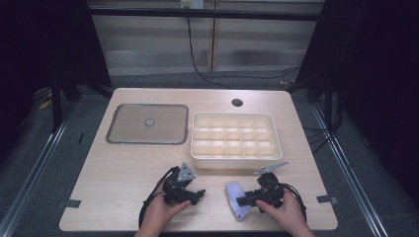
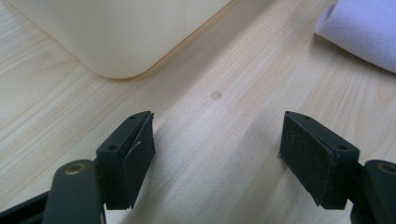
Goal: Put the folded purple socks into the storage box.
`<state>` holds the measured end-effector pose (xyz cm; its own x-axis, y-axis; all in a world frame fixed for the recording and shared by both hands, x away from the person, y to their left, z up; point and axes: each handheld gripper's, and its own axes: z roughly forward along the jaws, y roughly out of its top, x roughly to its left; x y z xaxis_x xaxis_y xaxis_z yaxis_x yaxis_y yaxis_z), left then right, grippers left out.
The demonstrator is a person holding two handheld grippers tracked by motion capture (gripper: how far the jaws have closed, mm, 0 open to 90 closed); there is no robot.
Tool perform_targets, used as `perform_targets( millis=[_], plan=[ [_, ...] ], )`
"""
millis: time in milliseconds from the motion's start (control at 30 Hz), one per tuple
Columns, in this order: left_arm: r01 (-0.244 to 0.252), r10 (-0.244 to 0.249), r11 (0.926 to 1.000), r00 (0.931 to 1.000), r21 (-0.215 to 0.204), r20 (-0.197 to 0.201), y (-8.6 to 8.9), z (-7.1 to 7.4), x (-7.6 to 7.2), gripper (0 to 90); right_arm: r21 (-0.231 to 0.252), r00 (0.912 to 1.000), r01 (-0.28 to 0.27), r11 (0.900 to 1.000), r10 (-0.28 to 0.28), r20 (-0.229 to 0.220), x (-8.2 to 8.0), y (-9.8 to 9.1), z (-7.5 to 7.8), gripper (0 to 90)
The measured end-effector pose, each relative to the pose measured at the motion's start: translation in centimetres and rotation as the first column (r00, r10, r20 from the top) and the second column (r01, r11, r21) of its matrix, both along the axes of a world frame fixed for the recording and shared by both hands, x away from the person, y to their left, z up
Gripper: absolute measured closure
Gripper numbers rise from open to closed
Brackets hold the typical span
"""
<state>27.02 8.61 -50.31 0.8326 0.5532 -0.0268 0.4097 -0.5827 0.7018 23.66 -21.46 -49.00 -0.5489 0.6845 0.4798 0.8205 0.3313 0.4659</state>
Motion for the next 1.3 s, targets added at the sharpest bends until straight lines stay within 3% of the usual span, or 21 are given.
perform_targets(
  millis=[133,433,833,1300],
  plan=[
    [0.000,0.000,1.0000,1.0000,-0.001,0.005,0.0,0.0,0.0,25.9,0.017,0.9997,0.004,0.9999,-0.003,-0.026,0.3,-0.1,0.1,70.9],
    [0.005,-0.005,0.9999,0.9999,-0.015,0.011,0.0,-0.2,-0.2,22.4,0.016,0.9995,0.001,0.9999,0.000,-0.030,0.7,-0.3,1.2,72.9],
    [0.009,-0.008,0.9996,0.9998,-0.026,0.020,0.2,-0.4,-0.3,21.2,0.024,1.0000,0.001,0.9997,-0.001,0.004,2.0,-1.5,5.1,73.0],
    [0.003,-0.002,0.9996,0.9997,-0.029,0.024,0.1,-0.4,-0.4,21.1,-0.024,0.9992,0.015,0.9996,-0.014,0.037,3.9,-2.7,9.4,72.9]
  ],
)
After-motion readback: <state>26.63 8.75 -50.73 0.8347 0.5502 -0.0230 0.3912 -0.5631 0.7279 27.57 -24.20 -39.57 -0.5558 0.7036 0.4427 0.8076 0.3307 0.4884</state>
